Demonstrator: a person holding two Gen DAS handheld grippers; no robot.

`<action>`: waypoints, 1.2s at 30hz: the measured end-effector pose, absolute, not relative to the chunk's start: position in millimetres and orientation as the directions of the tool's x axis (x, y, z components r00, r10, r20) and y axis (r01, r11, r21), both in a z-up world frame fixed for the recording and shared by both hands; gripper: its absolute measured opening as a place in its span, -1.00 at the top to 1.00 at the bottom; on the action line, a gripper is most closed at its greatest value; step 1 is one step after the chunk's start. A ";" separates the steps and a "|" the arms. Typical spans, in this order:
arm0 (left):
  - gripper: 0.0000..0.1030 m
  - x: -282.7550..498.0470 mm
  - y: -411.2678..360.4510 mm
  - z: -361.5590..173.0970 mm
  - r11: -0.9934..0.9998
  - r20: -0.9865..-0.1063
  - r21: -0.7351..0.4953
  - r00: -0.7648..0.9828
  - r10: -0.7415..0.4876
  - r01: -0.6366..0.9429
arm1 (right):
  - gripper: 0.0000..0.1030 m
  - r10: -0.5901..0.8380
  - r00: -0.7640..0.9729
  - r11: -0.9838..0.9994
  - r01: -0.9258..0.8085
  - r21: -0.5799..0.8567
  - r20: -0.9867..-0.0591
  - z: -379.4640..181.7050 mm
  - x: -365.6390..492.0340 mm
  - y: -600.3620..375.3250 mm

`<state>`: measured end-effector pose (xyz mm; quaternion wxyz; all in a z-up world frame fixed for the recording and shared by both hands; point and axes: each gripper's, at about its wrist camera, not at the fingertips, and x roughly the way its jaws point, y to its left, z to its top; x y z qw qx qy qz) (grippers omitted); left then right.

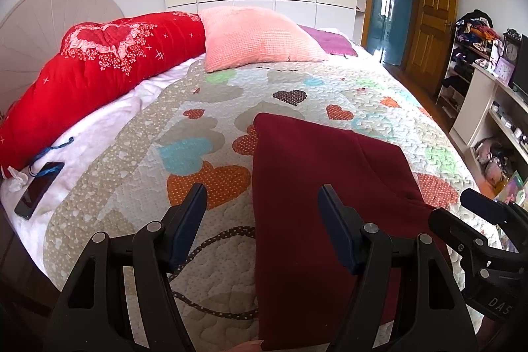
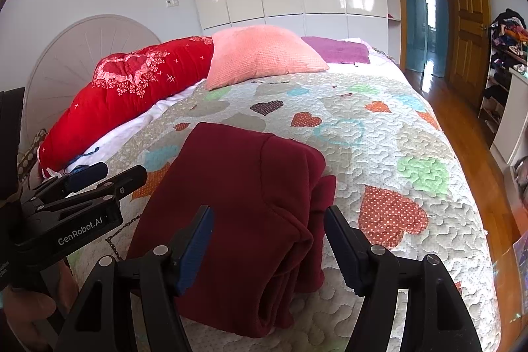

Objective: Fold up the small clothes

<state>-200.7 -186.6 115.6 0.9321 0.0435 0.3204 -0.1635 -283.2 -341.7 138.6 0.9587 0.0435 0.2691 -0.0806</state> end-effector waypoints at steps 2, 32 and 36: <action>-0.35 -200.9 -186.6 115.6 0.943 -0.611 -0.023 0.742 -0.276 0.332 | -0.30 -0.131 0.841 0.983 0.178 0.040 -0.525 138.3 -282.6 -340.9; -0.35 -201.7 -188.8 111.9 0.943 -0.617 -0.003 0.741 -0.264 0.333 | -0.31 -0.115 0.829 0.984 0.172 0.055 -0.547 133.9 -280.2 -345.5; -0.35 -200.2 -186.4 112.6 0.943 -0.610 -0.005 0.747 -0.266 0.332 | -0.31 -0.111 0.827 0.985 0.167 0.053 -0.551 133.6 -277.9 -344.6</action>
